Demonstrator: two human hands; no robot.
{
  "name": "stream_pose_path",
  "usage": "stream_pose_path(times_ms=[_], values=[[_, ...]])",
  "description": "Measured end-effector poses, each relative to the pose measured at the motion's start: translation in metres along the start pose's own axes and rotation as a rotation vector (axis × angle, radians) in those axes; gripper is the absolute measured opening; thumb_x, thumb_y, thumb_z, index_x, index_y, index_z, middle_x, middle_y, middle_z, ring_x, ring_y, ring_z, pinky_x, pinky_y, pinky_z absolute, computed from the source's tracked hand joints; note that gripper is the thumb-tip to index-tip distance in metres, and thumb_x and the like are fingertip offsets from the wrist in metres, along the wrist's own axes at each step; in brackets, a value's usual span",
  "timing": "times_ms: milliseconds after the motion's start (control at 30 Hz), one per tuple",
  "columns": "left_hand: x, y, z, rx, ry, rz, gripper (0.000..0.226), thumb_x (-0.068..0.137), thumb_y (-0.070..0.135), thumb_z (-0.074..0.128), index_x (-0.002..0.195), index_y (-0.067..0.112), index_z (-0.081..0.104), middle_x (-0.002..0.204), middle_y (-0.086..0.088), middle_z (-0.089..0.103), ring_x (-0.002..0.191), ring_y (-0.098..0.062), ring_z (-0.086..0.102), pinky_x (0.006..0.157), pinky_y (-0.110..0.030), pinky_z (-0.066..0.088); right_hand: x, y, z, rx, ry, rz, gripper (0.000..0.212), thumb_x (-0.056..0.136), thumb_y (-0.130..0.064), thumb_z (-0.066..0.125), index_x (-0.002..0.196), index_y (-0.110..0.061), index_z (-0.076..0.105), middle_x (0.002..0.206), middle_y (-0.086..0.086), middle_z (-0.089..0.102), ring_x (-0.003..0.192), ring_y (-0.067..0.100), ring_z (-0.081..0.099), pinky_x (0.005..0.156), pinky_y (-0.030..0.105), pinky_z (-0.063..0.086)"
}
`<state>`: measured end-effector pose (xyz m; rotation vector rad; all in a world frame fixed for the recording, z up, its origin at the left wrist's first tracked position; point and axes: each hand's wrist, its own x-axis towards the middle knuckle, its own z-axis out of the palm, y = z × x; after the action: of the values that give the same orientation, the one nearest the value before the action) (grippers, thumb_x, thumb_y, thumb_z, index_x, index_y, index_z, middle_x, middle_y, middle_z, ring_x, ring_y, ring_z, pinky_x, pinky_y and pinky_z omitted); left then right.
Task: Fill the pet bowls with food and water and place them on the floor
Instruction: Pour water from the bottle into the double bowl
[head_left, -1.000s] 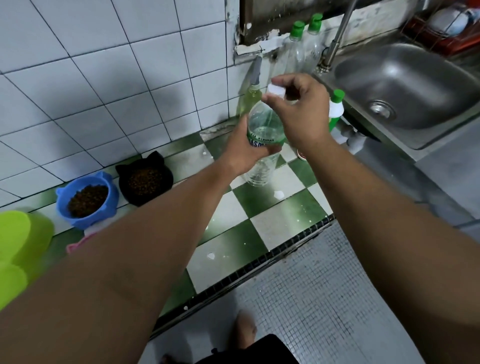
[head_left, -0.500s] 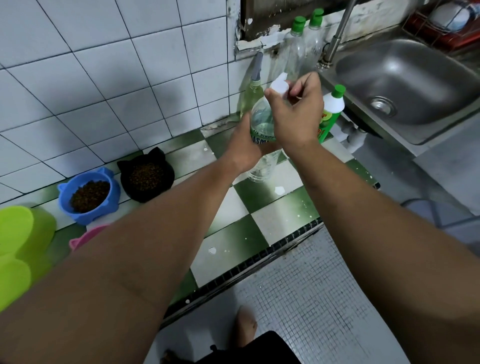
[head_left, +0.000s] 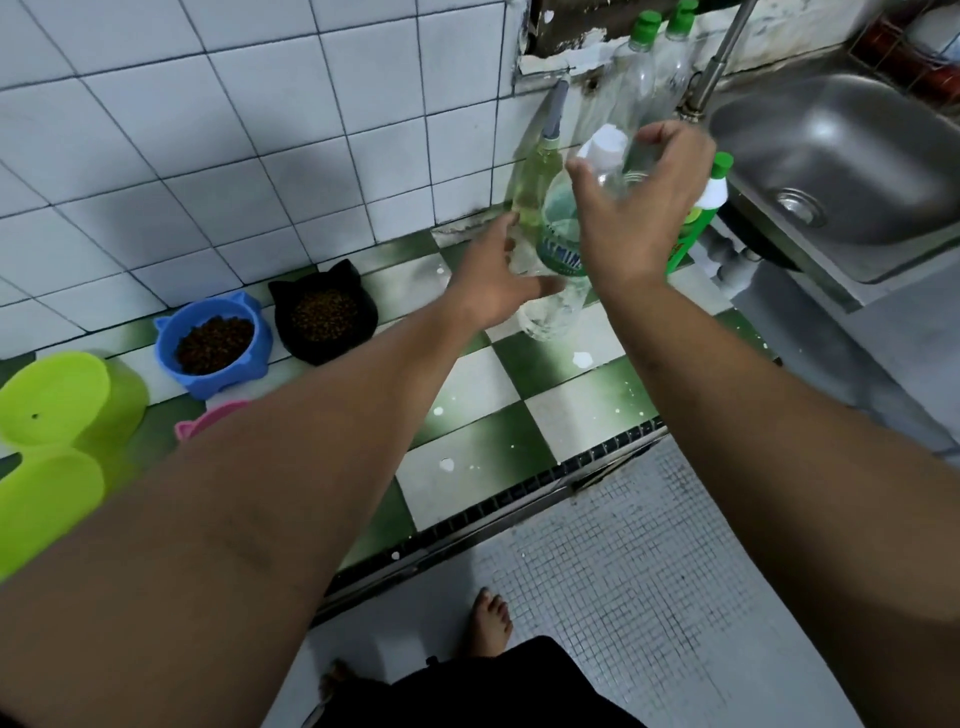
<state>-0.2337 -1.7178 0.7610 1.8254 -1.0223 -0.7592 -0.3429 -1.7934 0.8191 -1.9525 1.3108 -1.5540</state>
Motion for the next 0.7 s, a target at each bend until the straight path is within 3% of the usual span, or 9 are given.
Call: stream_pose_path(times_ms=[167,300,467,533,700], values=[[-0.043,-0.047,-0.041,0.034,0.21,-0.091,0.055,0.087,0.032,0.08,0.136,0.018,0.058,0.112,0.002,0.06,0.099,-0.017,0.063,0.088,-0.026,0.051,-0.051,-0.032,0.004,0.023,-0.072,-0.167,0.037,0.079,-0.03,0.073,0.104,-0.007,0.058,0.115,0.011,0.052,0.112,0.025,0.05,0.097,0.039,0.038],[-0.082,-0.083,-0.087,0.084,0.334,-0.175,0.04,0.091,0.031,0.073,0.128,0.02,0.063,0.107,0.004,0.064,0.096,-0.015,0.067,0.093,-0.033,0.055,-0.105,-0.039,0.03,0.109,-0.348,-0.188,0.027,0.082,-0.023,0.07,0.102,-0.007,0.06,0.108,0.012,0.056,0.107,0.027,0.052,0.095,0.041,0.041],[-0.14,-0.125,-0.137,0.083,0.531,-0.313,0.036,0.092,0.026,0.071,0.126,0.016,0.064,0.109,-0.002,0.067,0.093,-0.014,0.062,0.095,-0.035,0.053,-0.173,-0.026,0.064,0.035,-0.852,0.128,0.042,0.083,-0.027,0.076,0.115,-0.005,0.06,0.115,0.013,0.061,0.111,0.03,0.058,0.099,0.041,0.046],[-0.165,-0.142,-0.154,0.107,0.588,-0.396,0.039,0.091,0.024,0.069,0.129,0.016,0.063,0.119,-0.006,0.067,0.105,-0.019,0.062,0.099,-0.037,0.051,-0.194,-0.018,0.076,-0.055,-1.019,0.255,0.052,0.084,-0.03,0.076,0.125,-0.002,0.058,0.122,0.017,0.062,0.114,0.032,0.06,0.1,0.04,0.048],[-0.209,-0.179,-0.175,0.256,0.67,-0.64,0.051,0.089,0.026,0.065,0.136,0.011,0.057,0.134,-0.015,0.058,0.125,-0.032,0.054,0.106,-0.042,0.044,-0.223,-0.008,0.095,-0.201,-1.178,0.414,0.069,0.082,-0.044,0.072,0.135,-0.004,0.053,0.129,0.022,0.059,0.118,0.039,0.059,0.103,0.045,0.049]])
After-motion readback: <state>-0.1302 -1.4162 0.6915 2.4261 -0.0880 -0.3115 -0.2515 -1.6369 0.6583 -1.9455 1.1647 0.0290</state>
